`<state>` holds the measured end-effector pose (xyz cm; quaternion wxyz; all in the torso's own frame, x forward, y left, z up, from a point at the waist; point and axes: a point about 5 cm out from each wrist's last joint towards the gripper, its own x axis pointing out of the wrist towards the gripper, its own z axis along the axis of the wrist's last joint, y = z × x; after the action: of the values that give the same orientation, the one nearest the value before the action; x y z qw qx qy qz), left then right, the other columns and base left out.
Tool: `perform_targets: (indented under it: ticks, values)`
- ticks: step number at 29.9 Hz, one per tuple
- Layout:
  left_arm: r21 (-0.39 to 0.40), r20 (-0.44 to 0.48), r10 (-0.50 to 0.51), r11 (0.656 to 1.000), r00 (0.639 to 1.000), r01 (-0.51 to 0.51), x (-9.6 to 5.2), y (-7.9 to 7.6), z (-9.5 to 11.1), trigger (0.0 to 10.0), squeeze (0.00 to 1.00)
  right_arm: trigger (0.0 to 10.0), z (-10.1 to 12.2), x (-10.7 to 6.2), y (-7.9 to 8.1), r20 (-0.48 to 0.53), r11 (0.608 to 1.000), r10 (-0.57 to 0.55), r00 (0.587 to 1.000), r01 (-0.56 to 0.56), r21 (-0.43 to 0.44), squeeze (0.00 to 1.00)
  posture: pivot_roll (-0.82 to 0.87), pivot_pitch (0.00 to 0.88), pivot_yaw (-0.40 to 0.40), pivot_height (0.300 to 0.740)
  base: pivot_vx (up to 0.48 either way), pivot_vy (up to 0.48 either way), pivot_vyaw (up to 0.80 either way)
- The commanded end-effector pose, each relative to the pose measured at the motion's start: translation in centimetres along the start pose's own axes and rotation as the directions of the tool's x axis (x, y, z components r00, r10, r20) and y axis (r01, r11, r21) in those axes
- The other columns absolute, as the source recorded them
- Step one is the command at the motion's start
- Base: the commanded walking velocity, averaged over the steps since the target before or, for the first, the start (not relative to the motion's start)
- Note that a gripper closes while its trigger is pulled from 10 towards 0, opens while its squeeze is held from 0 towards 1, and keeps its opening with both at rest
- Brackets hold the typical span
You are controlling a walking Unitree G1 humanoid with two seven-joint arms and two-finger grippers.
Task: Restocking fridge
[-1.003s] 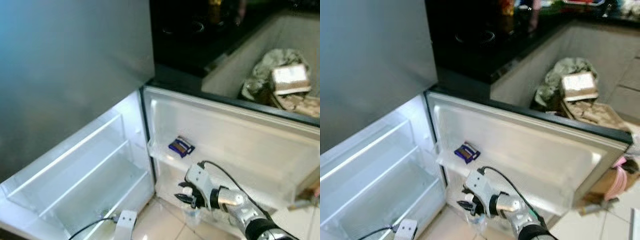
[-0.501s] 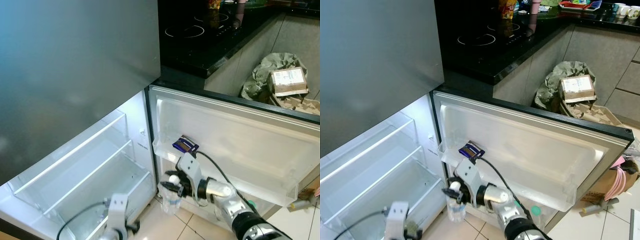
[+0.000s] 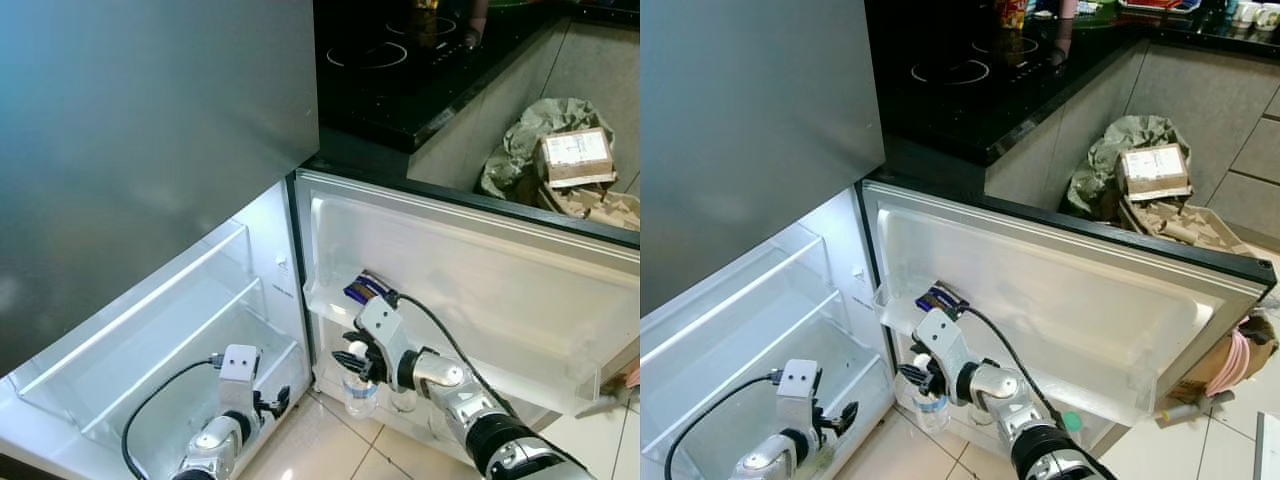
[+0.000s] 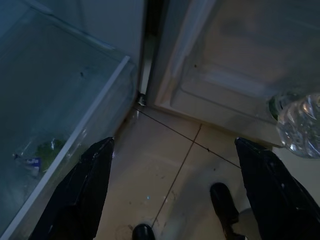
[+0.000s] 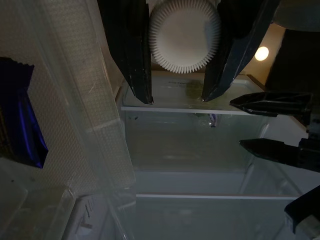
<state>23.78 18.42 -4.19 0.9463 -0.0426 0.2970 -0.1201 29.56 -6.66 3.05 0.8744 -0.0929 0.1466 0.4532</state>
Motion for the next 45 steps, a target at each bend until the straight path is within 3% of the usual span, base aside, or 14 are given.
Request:
perform_targets:
  ticks: [1,18,37,45]
  values:
    - [-0.003,-0.002,-0.009,1.000,1.000,0.009,-0.2,0.0,-0.4,10.0,0.00,10.0,0.1,-0.1,-0.3,0.007,1.000,-0.019,1.000,0.018,0.014,0.00,-0.12,0.002,-0.001,0.675,0.000,0.000,0.00]
    - [0.013,0.001,-0.002,1.000,1.000,0.002,-0.7,0.3,-0.9,10.0,0.00,10.0,1.0,0.0,-0.4,0.067,0.999,-0.011,0.998,0.007,0.051,0.00,-0.12,0.020,0.005,0.595,0.000,0.000,0.00]
    - [0.059,0.073,-0.046,0.997,0.996,0.041,-0.1,-0.3,0.5,10.0,0.00,10.0,2.8,-0.4,-1.7,0.132,0.999,0.004,0.991,-0.010,0.042,0.00,-0.12,0.023,0.003,0.530,0.000,0.000,0.00]
    - [0.074,0.111,-0.072,0.995,0.991,0.064,0.2,-0.7,1.4,10.0,0.00,10.0,4.6,-0.5,-1.9,0.210,0.996,0.069,0.975,-0.080,0.045,0.00,-0.12,0.025,-0.002,0.495,0.000,0.000,0.00]
